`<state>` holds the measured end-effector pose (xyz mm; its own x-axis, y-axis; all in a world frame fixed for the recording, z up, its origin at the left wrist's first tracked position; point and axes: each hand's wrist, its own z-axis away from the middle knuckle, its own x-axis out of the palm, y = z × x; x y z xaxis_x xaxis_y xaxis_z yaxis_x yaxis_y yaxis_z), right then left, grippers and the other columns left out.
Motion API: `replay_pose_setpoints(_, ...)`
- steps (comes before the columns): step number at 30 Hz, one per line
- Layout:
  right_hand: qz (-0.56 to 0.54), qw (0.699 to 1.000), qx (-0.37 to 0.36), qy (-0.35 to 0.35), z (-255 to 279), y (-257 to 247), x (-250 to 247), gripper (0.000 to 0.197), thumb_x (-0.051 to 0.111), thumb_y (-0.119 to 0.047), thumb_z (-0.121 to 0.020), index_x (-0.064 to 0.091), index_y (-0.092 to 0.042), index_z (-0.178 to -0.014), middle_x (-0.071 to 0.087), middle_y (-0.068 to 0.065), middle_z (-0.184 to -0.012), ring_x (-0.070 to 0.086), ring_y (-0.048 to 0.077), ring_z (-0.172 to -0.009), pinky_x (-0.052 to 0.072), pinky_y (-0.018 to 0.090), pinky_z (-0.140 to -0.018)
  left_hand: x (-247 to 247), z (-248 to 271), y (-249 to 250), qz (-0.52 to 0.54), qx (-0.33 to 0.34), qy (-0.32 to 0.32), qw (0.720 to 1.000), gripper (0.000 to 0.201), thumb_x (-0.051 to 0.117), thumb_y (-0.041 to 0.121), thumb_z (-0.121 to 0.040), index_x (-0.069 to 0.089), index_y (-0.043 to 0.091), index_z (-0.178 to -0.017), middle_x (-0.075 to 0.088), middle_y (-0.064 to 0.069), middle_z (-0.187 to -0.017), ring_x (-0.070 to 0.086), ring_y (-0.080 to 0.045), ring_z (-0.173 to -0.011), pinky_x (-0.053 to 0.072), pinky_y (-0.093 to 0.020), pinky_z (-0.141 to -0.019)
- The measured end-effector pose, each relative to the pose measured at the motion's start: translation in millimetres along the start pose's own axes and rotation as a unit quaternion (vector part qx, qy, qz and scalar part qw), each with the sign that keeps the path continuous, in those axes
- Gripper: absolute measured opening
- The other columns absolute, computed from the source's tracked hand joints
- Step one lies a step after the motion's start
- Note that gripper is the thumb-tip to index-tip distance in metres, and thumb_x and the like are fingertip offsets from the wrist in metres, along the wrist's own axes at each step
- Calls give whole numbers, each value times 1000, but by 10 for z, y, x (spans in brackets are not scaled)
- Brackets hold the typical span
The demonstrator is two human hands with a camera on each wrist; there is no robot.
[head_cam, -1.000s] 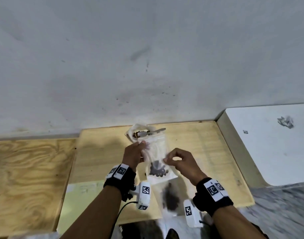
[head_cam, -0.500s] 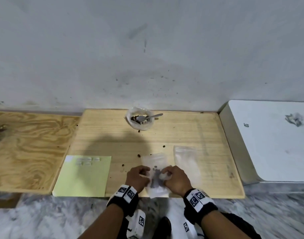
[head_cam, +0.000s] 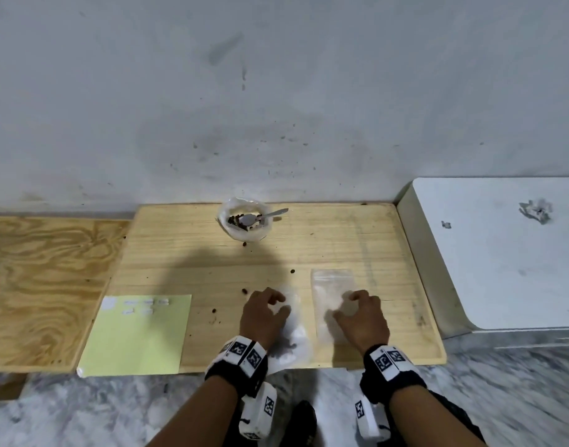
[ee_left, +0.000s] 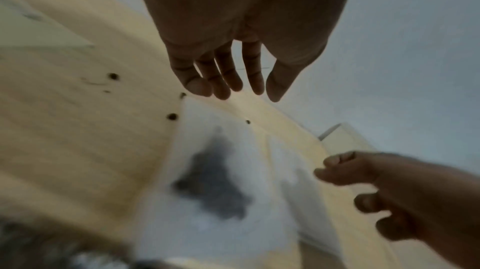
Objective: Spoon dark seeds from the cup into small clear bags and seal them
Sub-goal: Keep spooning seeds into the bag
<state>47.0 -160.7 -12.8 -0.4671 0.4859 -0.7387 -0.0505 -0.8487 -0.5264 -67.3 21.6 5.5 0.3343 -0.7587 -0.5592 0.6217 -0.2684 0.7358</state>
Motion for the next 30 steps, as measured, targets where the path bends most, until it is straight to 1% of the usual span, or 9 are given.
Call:
replay_pose_setpoints(3,28,998,50,-24,-164,142,-10,77,78,-60,-69,42,-26,-128,44,4,-125,60,29,-107,49,37,-80,303,-189,346,62,-15,-47,997,8,70,25,-83,65,24,-89,67,2,-104,63,-16,-92,47,-27,-85)
replay_pose_setpoints(7,3,997,64,-35,-284,244,58,85,82,-57,-66,42,-24,-133,50,4,-128,57,27,-116,50,39,-89,665,-392,525,34,-68,-121,990,19,68,28,-85,70,18,-101,67,-2,-113,61,-21,-109,46,-29,-97)
replay_pose_setpoints(9,-18,997,67,-32,-320,274,90,80,84,-47,-66,44,-24,-132,55,3,-124,59,27,-114,50,39,-90,733,-437,553,-7,-85,-147,985,9,66,27,-84,67,19,-79,66,-8,-96,60,-25,-94,48,-33,-94)
replay_pose_setpoints(11,-53,996,65,-30,-343,298,100,68,82,-33,-68,48,-25,-126,62,0,-111,63,25,-104,51,35,-85,767,-457,536,-54,-80,-162,982,31,62,25,-86,49,17,-59,54,-13,-84,55,-29,-85,48,-36,-88)
replay_pose_setpoints(16,-149,986,74,-15,-404,376,25,26,75,-10,-75,64,-24,-95,68,-5,-85,66,20,-86,51,28,-72,769,-539,465,-39,-105,-158,981,25,64,24,-87,46,25,-70,52,-5,-91,49,-22,-85,44,-33,-85)
replay_pose_setpoints(18,-144,987,62,-20,-418,378,-6,12,69,-9,-80,65,-20,-79,67,-7,-77,63,17,-77,45,20,-61,769,-564,448,-14,-115,-159,980,7,67,25,-86,65,22,-92,64,-5,-105,58,-25,-101,46,-35,-96)
replay_pose_setpoints(20,-131,990,41,-24,-422,377,-38,14,64,-10,-84,64,-20,-75,65,-9,-72,59,12,-70,40,13,-56,787,-579,446,6,-126,-157,979,27,69,25,-85,68,13,-110,66,-6,-119,59,-27,-113,47,-36,-99)
replay_pose_setpoints(28,-213,976,27,-29,-430,363,-228,24,60,-2,-89,69,-21,-78,70,-7,-84,62,12,-80,49,24,-72,731,-567,467,35,-88,-129,987,24,68,22,-84,69,22,-108,58,4,-104,58,-16,-105,41,-23,-85)
replay_pose_setpoints(30,-276,960,28,-30,-388,265,-330,19,59,2,-90,70,-12,-84,68,-2,-83,57,10,-70,45,16,-62,641,-546,523,79,-52,-103,990,15,69,21,-84,70,26,-98,60,5,-104,58,-12,-96,39,-21,-82)
